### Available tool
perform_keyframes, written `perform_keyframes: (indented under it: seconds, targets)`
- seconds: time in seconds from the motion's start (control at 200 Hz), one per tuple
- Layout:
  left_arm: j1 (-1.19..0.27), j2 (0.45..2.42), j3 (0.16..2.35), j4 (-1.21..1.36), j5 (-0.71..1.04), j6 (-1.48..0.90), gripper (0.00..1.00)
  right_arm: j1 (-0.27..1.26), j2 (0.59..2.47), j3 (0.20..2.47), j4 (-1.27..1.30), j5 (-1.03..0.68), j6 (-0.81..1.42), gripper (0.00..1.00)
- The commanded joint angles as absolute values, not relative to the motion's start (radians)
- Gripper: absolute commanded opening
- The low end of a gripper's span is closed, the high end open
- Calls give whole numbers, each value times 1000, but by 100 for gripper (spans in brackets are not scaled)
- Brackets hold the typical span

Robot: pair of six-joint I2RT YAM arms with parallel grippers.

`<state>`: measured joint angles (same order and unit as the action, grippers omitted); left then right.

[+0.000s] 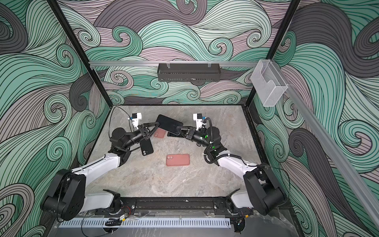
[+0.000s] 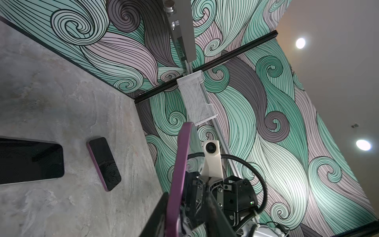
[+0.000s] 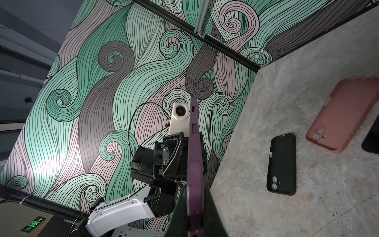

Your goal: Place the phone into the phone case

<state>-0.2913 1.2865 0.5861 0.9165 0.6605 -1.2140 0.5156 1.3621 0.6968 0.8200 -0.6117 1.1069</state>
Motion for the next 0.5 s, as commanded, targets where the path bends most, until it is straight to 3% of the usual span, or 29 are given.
perform_keyframes:
  seconds: [0.0, 0.22, 0.495]
  targets:
    - [-296, 1234, 602, 845, 663, -1150, 45, 508, 1292, 755, 633, -617, 1002, 0]
    - [-296, 1191, 627, 658, 675, -1070, 61, 478, 1236, 770, 451, -607, 934, 0]
    - [-297, 1110, 680, 228, 657, -857, 66, 450, 1207, 866, 98, -611, 766, 0]
